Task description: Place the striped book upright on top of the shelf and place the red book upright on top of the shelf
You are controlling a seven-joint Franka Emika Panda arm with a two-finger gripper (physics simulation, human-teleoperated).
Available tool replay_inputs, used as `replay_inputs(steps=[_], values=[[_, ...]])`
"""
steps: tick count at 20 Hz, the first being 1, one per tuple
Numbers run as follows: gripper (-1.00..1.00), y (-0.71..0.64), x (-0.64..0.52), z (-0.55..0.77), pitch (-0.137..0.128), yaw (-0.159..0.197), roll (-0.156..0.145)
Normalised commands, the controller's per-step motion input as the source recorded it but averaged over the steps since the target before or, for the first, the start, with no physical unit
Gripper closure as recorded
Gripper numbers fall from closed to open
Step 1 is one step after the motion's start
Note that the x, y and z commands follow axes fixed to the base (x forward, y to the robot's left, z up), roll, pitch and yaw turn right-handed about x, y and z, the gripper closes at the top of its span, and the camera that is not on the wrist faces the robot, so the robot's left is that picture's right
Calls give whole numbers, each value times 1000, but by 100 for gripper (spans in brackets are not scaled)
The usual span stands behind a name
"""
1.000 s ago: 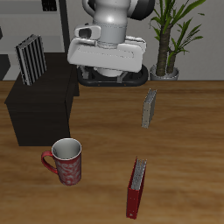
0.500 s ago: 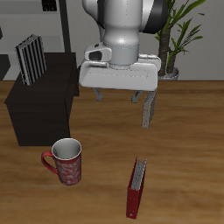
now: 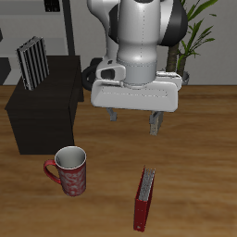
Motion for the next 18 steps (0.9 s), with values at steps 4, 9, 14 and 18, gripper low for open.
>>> replay_inputs(steps=[4,9,14,18], values=[[-100,30,313,-153,-8,-19,26],[-100,-2,216,-197,15,-16,-12],[-100,217,302,-333,37,25,4],[-100,191,244,-317,18,-11,0]])
